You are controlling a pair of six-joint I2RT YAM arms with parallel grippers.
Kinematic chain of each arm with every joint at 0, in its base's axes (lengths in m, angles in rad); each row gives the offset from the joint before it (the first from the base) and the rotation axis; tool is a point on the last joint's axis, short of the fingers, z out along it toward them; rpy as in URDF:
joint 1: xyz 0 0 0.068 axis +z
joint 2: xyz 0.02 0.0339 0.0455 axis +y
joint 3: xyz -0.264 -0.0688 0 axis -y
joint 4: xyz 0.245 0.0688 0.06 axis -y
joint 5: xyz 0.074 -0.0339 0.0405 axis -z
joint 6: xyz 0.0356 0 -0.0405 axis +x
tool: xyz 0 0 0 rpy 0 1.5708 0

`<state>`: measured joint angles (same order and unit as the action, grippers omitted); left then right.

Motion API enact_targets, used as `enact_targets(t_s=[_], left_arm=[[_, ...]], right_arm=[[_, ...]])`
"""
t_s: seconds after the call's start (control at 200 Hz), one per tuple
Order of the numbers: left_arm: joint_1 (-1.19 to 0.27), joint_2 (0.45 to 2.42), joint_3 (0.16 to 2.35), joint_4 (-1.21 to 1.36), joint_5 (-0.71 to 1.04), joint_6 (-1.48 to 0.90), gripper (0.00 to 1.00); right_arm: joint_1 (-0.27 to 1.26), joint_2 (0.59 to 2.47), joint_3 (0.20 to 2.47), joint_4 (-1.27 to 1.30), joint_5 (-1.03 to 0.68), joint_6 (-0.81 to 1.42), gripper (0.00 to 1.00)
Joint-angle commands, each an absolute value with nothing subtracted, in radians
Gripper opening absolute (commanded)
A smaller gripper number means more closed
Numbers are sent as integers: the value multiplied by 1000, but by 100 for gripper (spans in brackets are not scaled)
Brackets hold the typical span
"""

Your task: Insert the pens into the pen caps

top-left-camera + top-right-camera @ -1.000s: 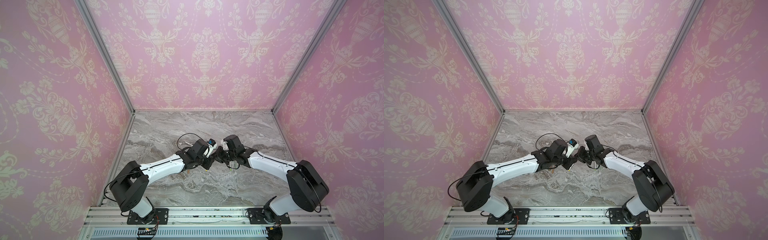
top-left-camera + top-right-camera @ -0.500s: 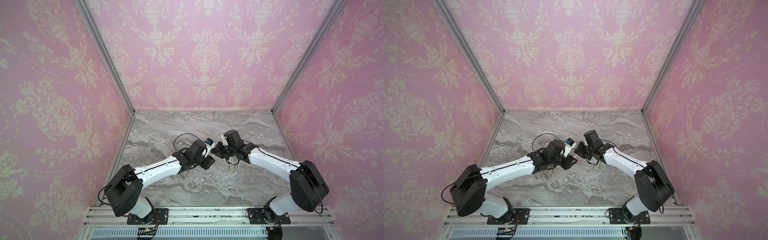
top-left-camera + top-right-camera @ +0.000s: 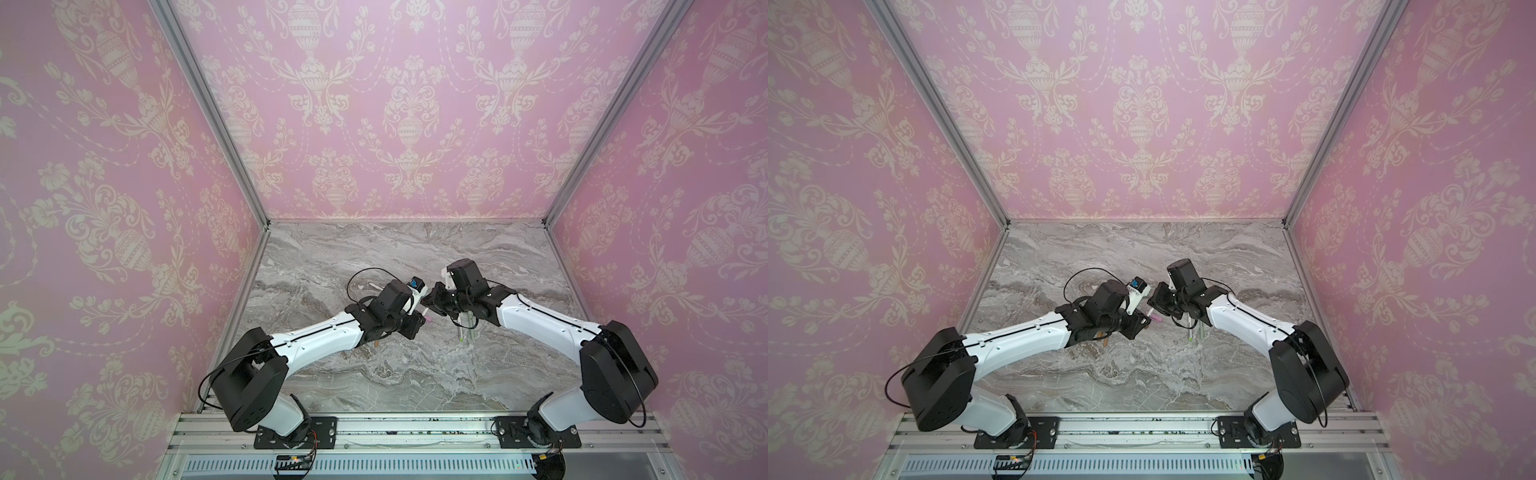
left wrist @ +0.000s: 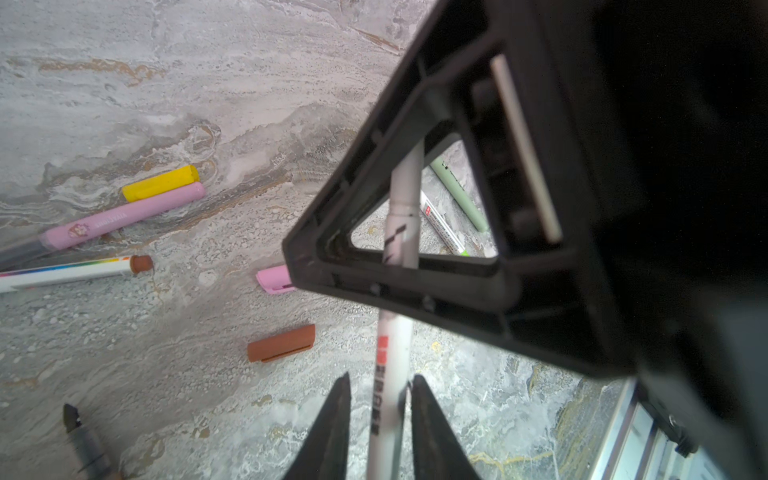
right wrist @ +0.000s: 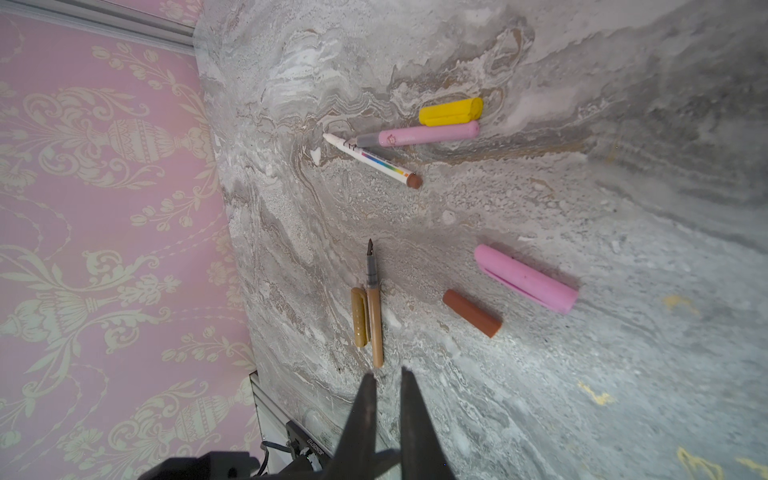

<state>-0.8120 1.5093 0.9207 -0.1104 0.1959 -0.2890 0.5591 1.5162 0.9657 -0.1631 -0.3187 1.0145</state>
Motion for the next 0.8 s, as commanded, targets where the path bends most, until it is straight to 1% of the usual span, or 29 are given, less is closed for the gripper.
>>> enact_targets(t_s=[0.0,0.045,0.135,0.175,0.27,0.35,0.43,0.51,0.62,0.65,0.735,0.796], left_arm=[[-801,1523,912,-105,178,-296,26],[-800,1520,909,-103,176,-297,23],[-799,1522,905,-103,173,-295,20],[-797,1525,905,-104,174,-295,16],[-795,1529,902,-103,176,-295,9],[-795,1531,901,-104,176,-298,0],[-789,1522,896,-110,162,-304,0],[-777,1502,882,-115,135,-323,0],[-741,1455,851,-137,80,-364,0],[-726,1439,840,-146,62,-380,0],[-675,1390,808,-166,30,-415,0],[-639,1361,789,-179,32,-427,0]], right_arm=[[567,1495,980,-157,-334,1015,0],[568,1495,980,-157,-334,1015,0],[567,1495,982,-152,-338,1016,0],[568,1493,982,-152,-338,1017,0],[567,1489,983,-150,-338,1017,0],[568,1486,983,-157,-336,1017,0],[567,1482,987,-169,-330,1009,0],[566,1482,999,-196,-319,992,7],[565,1487,1047,-274,-289,945,32],[565,1489,1066,-303,-278,926,37],[560,1504,1129,-388,-245,871,44],[553,1528,1186,-453,-224,829,46]])
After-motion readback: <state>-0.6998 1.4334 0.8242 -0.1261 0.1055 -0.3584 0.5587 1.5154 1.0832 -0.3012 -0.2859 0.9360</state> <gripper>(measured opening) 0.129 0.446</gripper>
